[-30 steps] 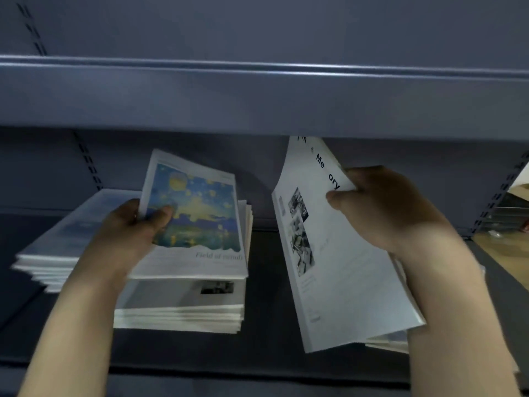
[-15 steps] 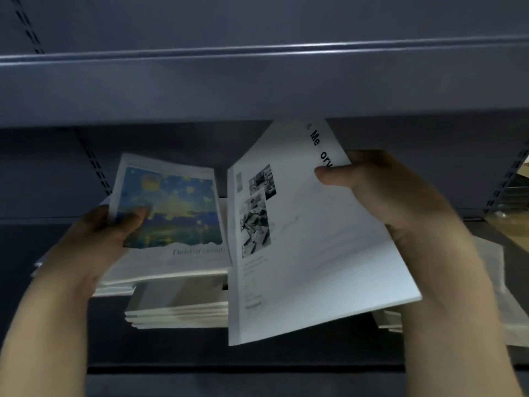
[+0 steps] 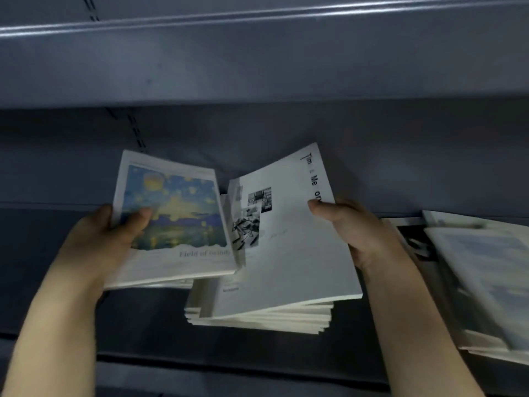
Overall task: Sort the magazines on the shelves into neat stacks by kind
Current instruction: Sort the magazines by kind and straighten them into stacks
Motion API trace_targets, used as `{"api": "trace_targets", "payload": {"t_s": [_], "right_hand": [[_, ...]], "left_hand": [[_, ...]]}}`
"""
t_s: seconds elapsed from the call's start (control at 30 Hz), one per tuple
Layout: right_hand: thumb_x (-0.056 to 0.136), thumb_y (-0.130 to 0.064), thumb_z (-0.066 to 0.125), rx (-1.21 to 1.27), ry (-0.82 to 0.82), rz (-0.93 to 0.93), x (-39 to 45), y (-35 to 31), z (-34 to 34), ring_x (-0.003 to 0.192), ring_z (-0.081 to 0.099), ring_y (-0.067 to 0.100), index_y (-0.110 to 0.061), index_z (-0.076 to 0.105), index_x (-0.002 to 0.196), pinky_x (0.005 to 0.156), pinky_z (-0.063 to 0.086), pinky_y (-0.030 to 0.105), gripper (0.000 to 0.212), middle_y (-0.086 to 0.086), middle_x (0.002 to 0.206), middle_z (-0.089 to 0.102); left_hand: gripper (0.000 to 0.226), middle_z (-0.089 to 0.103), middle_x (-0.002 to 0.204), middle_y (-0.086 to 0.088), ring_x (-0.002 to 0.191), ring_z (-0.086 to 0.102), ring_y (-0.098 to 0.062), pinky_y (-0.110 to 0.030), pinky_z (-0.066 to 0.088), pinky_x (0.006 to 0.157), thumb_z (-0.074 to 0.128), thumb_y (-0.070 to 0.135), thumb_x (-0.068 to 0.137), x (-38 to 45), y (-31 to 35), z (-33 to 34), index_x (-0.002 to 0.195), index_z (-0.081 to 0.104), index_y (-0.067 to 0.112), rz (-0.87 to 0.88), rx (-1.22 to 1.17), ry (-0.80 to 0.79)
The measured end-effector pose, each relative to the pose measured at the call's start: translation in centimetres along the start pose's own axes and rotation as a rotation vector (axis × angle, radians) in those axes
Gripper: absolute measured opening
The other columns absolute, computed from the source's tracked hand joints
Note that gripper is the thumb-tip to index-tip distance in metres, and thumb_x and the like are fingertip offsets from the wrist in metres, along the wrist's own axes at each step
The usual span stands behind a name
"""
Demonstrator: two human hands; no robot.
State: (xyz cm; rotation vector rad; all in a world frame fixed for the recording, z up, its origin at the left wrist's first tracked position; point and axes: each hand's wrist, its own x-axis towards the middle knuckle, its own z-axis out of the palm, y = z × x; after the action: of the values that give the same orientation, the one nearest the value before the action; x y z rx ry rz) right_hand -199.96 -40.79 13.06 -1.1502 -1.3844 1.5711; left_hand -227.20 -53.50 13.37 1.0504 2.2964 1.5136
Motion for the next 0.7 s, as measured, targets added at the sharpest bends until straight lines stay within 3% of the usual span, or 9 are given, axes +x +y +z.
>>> {"api": "trace_targets", "payload": {"t_s": [0.1,0.33,0.37,0.43,0.5,0.57,0.7], "right_hand": [[0.089,-0.020,0.063,0.036,-0.016,0.045,0.9,1.2,1.3,0.083,0.071,0.023,-0.010,0.069,0.107,0.073,0.056,0.033,0.022,0.008,0.097,0.073],[0.083,-0.023,0.067,-0.194,0.058,0.017,2.9,3.1,3.5,0.092,0.069,0.023,-0.016,0.070,0.109,0.093,0.051,0.043,0.027,0.000,0.099,0.073],[0.082,-0.024,0.067,-0.280,0.076,-0.009,3.0,3.3,3.5,0.090,0.068,0.021,-0.017,0.071,0.105,0.091,0.051,0.040,0.024,-0.001,0.095,0.073],[0.080,-0.025,0.065,-0.468,0.148,-0.043,3.3,3.5,3.7,0.075,0.065,0.017,-0.014,0.071,0.087,0.071,0.051,0.031,0.015,-0.002,0.079,0.070],[0.077,-0.027,0.063,-0.643,0.242,-0.042,3.4,3.7,3.9,0.059,0.054,0.017,-0.013,0.060,0.069,0.054,0.039,0.026,0.016,-0.004,0.061,0.056],[0.074,-0.030,0.060,-0.753,0.319,-0.034,3.5,3.7,4.2,0.059,0.052,0.020,-0.012,0.057,0.067,0.052,0.036,0.026,0.020,-0.002,0.059,0.051],[0.073,-0.036,0.058,-0.838,0.346,0.005,3.3,3.3,4.5,0.077,0.062,0.024,-0.015,0.066,0.082,0.060,0.045,0.030,0.024,0.003,0.077,0.064]], "left_hand": [[0.023,0.058,0.077,0.007,0.072,0.056,-0.017,-0.035,0.042,0.076,0.063,0.040,0.084,1.2,-1.0,-0.8,0.072,0.056,0.022,-0.013,-0.007,0.000],[0.021,0.051,0.074,0.013,0.064,0.045,-0.006,-0.032,0.036,0.077,0.061,0.037,0.086,3.7,-2.4,-1.6,0.075,0.055,0.020,-0.007,0.014,-0.013],[0.022,0.050,0.073,0.013,0.064,0.045,-0.006,-0.032,0.036,0.076,0.061,0.036,0.086,3.9,-2.6,-1.6,0.075,0.055,0.019,-0.008,0.019,-0.017],[0.024,0.052,0.072,0.011,0.065,0.048,-0.009,-0.033,0.038,0.076,0.062,0.036,0.086,4.6,-3.0,-1.6,0.072,0.055,0.017,-0.014,0.020,-0.037],[0.025,0.056,0.073,0.010,0.067,0.052,-0.012,-0.034,0.041,0.076,0.063,0.035,0.085,5.0,-3.4,-1.7,0.068,0.055,0.019,-0.017,-0.002,-0.062],[0.022,0.058,0.074,0.010,0.067,0.054,-0.011,-0.034,0.042,0.077,0.064,0.033,0.085,5.4,-3.6,-1.8,0.068,0.057,0.021,-0.015,-0.031,-0.085],[0.018,0.061,0.077,0.010,0.072,0.057,-0.012,-0.033,0.043,0.078,0.066,0.033,0.083,6.1,-3.8,-2.1,0.071,0.060,0.022,-0.028,-0.044,-0.134]]}}
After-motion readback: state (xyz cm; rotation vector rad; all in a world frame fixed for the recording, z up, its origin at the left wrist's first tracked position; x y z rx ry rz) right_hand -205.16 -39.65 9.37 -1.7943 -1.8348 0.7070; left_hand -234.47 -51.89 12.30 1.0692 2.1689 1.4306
